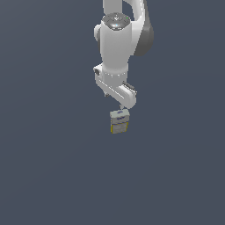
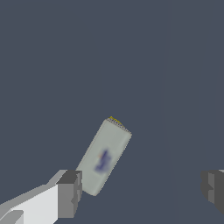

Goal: Pick up the object and move it to a goal position.

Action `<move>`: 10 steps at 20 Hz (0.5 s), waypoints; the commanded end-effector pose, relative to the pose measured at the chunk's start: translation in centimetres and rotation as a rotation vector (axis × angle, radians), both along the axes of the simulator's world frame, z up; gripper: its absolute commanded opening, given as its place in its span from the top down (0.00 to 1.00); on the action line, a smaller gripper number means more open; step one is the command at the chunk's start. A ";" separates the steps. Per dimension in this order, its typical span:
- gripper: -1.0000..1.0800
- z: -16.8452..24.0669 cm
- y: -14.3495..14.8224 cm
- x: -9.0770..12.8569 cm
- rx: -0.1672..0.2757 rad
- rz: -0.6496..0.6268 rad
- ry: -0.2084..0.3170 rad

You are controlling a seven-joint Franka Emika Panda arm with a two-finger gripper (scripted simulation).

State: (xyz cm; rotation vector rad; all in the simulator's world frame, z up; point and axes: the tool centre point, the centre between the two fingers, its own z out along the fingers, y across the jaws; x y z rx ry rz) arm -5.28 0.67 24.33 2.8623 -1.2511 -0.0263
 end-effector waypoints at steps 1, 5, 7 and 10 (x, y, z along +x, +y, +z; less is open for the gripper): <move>0.04 -0.5 0.4 0.2 0.000 -0.060 -0.003; 0.04 -1.3 0.9 0.4 0.000 -0.154 -0.009; 0.04 -1.7 1.2 0.6 0.000 -0.201 -0.011; 0.04 -2.3 1.6 0.7 0.001 -0.271 -0.014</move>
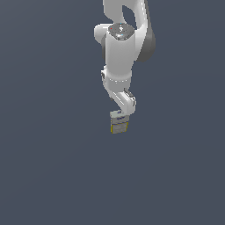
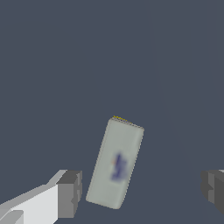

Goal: Pick up the object and move it to a goal position.

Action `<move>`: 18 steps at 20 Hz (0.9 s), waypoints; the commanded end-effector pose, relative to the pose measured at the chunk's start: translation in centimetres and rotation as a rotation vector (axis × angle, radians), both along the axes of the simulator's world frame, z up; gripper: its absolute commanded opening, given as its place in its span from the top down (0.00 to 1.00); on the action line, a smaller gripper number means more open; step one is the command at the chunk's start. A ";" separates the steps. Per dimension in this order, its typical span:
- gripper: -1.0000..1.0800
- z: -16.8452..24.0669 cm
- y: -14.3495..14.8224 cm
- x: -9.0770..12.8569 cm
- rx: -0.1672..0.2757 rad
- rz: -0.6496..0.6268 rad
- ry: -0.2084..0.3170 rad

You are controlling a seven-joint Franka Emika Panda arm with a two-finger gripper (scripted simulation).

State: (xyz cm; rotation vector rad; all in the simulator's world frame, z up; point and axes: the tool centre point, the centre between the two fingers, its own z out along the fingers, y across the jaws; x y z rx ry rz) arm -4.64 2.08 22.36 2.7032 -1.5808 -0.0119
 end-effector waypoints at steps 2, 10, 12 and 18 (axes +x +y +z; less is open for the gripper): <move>0.04 -0.7 0.5 0.2 0.001 -0.079 -0.004; 0.04 -1.7 1.2 0.5 0.003 -0.203 -0.010; 0.04 -1.9 1.3 0.5 0.003 -0.222 -0.011; 0.04 -2.1 1.5 0.6 0.003 -0.251 -0.012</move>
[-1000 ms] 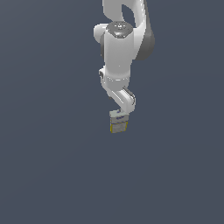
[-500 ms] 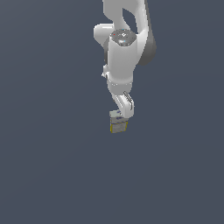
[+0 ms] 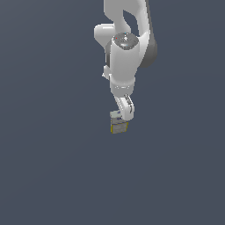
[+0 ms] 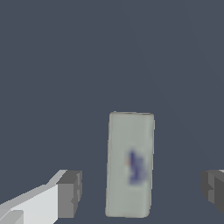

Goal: Pick up the object and move it to a goal position.

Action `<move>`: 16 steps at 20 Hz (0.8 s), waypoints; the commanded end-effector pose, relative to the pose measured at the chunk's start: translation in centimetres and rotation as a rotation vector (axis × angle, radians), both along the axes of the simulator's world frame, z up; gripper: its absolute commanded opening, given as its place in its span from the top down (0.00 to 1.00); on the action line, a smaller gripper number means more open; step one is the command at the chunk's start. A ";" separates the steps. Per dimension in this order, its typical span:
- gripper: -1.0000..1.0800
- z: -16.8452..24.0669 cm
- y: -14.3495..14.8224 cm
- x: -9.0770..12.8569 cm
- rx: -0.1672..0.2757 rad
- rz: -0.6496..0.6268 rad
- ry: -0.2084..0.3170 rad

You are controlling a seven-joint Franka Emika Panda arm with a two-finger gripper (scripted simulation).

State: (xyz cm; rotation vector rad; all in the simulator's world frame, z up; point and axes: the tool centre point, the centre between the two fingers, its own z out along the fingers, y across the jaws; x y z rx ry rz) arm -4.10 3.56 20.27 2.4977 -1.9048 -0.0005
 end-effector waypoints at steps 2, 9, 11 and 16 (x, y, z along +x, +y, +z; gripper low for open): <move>0.04 0.0 0.0 0.0 0.000 -0.003 0.000; 0.04 -1.6 0.0 0.0 0.000 -0.004 0.000; 0.04 -2.6 0.0 -0.1 0.000 -0.005 0.000; 0.04 -4.6 0.0 -0.1 0.000 -0.006 0.000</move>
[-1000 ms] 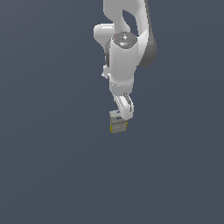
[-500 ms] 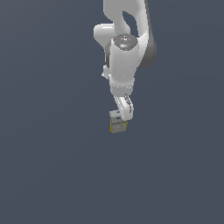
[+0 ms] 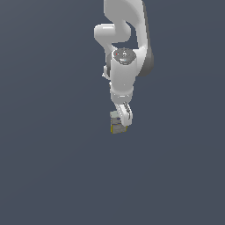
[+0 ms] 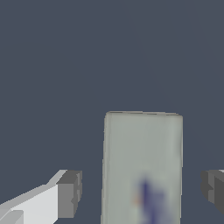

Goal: Pick up the object and move it to a goal position.

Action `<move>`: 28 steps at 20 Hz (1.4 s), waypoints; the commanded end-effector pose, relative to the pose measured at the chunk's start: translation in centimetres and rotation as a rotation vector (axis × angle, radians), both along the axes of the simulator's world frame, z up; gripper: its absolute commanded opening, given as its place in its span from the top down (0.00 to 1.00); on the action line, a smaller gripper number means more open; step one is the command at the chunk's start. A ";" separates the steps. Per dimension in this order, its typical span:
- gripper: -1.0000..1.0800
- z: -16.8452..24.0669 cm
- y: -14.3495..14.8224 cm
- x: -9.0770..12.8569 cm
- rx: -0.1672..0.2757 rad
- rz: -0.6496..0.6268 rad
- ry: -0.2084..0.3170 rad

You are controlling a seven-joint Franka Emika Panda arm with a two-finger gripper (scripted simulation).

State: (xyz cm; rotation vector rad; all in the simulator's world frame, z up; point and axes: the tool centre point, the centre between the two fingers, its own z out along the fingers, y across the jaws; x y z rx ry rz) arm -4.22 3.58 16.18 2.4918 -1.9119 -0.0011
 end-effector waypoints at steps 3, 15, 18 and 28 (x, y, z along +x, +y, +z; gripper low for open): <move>0.04 -0.9 0.0 0.1 0.000 -0.001 -0.001; 1.00 -0.9 0.0 0.1 0.000 -0.001 -0.002; 1.00 -0.7 -0.3 0.1 0.000 -0.001 -0.002; 1.00 3.0 -6.1 0.0 0.002 -0.001 -0.002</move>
